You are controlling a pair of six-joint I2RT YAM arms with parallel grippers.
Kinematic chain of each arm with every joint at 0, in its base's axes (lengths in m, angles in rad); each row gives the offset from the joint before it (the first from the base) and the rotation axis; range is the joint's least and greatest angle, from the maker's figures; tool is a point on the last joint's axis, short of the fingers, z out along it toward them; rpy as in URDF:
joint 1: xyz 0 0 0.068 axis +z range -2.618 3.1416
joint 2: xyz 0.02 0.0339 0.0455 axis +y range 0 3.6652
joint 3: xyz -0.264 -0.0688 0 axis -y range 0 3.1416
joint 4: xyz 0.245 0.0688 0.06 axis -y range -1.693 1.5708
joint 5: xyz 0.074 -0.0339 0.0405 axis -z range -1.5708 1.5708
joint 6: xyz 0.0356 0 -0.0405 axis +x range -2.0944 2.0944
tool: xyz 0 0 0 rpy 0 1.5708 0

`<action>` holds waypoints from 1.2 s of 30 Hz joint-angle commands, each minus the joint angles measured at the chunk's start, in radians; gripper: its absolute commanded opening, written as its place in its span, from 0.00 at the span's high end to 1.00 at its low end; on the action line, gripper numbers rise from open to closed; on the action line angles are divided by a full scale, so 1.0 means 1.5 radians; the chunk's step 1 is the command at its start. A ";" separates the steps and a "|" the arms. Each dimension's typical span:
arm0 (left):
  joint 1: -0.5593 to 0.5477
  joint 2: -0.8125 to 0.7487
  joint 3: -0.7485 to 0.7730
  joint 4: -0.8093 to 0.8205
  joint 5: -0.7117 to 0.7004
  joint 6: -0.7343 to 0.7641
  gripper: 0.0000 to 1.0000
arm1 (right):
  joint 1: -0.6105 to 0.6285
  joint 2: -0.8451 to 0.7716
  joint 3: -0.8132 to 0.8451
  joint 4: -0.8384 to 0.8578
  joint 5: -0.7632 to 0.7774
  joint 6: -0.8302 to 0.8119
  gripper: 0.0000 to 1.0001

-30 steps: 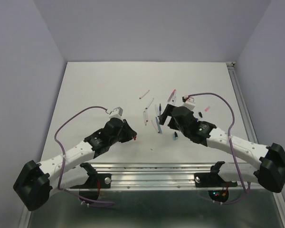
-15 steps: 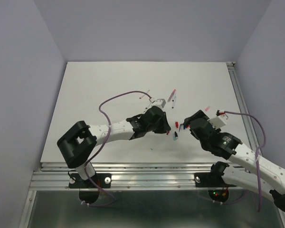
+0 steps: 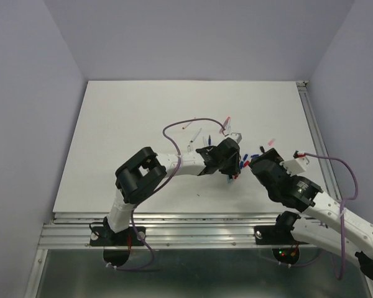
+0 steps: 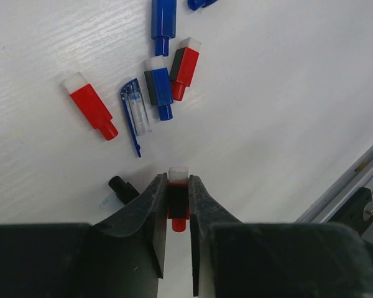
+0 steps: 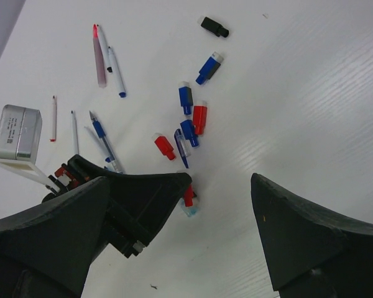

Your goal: Open the pen caps

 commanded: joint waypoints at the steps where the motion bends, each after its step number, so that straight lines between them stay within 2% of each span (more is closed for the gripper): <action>1: -0.005 0.011 0.047 -0.031 -0.010 0.016 0.84 | -0.002 -0.034 -0.022 -0.010 0.038 0.018 0.00; 9: -0.011 0.012 0.061 -0.041 -0.011 0.017 0.80 | -0.001 -0.098 -0.047 0.021 0.030 -0.015 0.00; 10: -0.013 0.009 0.061 -0.041 -0.010 0.020 0.70 | -0.001 -0.101 -0.048 0.023 0.028 -0.016 0.00; 13: -0.023 -0.016 0.060 -0.058 -0.030 0.029 0.54 | -0.002 -0.104 -0.047 0.027 0.022 -0.025 0.00; 17: -0.026 -0.048 0.052 -0.076 -0.031 0.031 0.50 | -0.002 -0.102 -0.043 0.025 0.014 -0.026 0.00; 18: -0.026 -0.068 0.047 -0.077 -0.057 0.031 0.48 | -0.001 -0.101 -0.043 0.024 0.012 -0.026 0.00; 22: -0.028 -0.130 -0.010 -0.080 -0.075 0.032 0.38 | -0.002 -0.100 -0.046 0.035 0.002 -0.034 0.00; 26: -0.030 -0.243 -0.082 -0.080 -0.098 0.028 0.27 | -0.002 -0.095 -0.047 0.045 -0.011 -0.045 0.00; 29: -0.029 -0.315 -0.147 -0.085 -0.147 0.019 0.14 | -0.002 -0.090 -0.053 0.056 -0.014 -0.066 0.00; 30: -0.030 -0.362 -0.160 -0.103 -0.191 0.008 0.07 | -0.002 -0.088 -0.052 0.059 -0.013 -0.067 0.00; 32: -0.029 -0.409 -0.194 -0.132 -0.248 -0.003 0.01 | -0.002 -0.080 -0.049 0.057 -0.011 -0.070 0.00; 35: 0.006 -0.523 -0.241 -0.231 -0.407 -0.090 0.01 | -0.001 -0.068 -0.044 0.062 -0.013 -0.095 0.00; 36: 0.007 -0.544 -0.256 -0.248 -0.426 -0.091 0.01 | -0.002 -0.064 -0.044 0.068 -0.015 -0.095 0.00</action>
